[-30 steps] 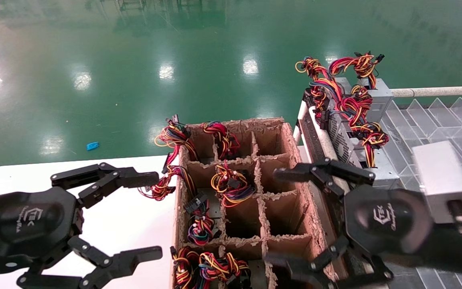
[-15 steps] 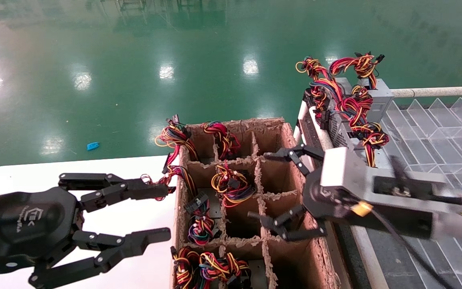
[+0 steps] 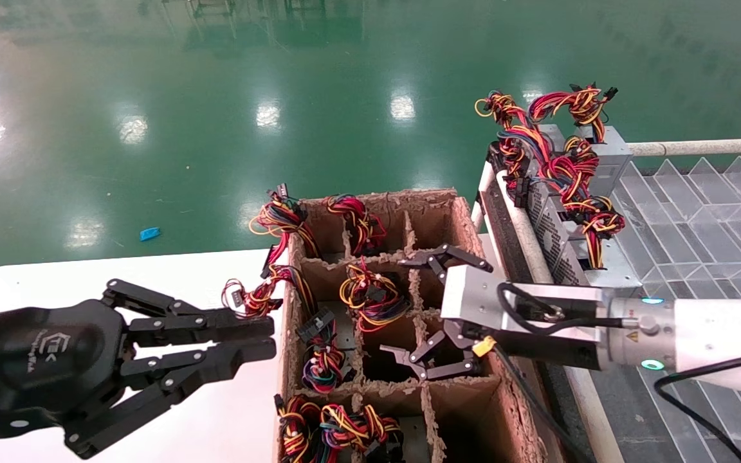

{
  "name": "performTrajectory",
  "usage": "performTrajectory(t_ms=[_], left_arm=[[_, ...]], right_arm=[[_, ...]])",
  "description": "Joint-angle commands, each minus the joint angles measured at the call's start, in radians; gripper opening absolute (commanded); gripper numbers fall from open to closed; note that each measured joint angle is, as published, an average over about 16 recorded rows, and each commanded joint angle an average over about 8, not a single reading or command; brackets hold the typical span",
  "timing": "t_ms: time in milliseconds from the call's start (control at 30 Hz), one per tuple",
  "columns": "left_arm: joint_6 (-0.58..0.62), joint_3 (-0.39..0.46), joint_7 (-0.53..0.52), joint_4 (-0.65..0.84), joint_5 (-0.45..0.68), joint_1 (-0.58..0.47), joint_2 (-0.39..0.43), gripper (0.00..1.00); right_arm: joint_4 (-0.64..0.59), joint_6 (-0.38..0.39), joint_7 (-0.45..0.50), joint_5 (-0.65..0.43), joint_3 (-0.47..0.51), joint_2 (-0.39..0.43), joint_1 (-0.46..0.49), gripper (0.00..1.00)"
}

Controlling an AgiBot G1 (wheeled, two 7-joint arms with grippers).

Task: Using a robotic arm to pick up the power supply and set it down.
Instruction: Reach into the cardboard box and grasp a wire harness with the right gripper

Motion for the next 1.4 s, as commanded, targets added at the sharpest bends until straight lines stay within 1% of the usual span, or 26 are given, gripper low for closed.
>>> performTrajectory(t_ms=[33,167,200,233,267,567,1400], left_arm=[[0.000,0.000,0.000,0.000,0.000,0.000,0.000,0.00],[0.000,0.000,0.000,0.000,0.000,0.000,0.000,0.00],[0.000,0.000,0.000,0.000,0.000,0.000,0.000,0.00],[0.000,0.000,0.000,0.000,0.000,0.000,0.000,0.00],[0.000,0.000,0.000,0.000,0.000,0.000,0.000,0.00],[0.000,0.000,0.000,0.000,0.000,0.000,0.000,0.00],[0.000,0.000,0.000,0.000,0.000,0.000,0.000,0.00]], right_arm=[[-0.011,0.005,-0.006,-0.015,-0.009,-0.012,0.001,0.65],[-0.046,0.032,-0.024,-0.032,-0.013,-0.038,0.004,0.15],[-0.054,0.038,-0.028,-0.034,-0.013,-0.044,0.004,0.06],[-0.062,0.044,-0.033,-0.036,-0.013,-0.050,0.005,0.01],[-0.070,0.050,-0.037,-0.037,-0.012,-0.055,0.006,0.00],[-0.114,0.097,-0.082,-0.019,0.008,-0.085,-0.006,0.00],[-0.155,0.110,-0.130,-0.012,0.013,-0.108,-0.013,0.00]])
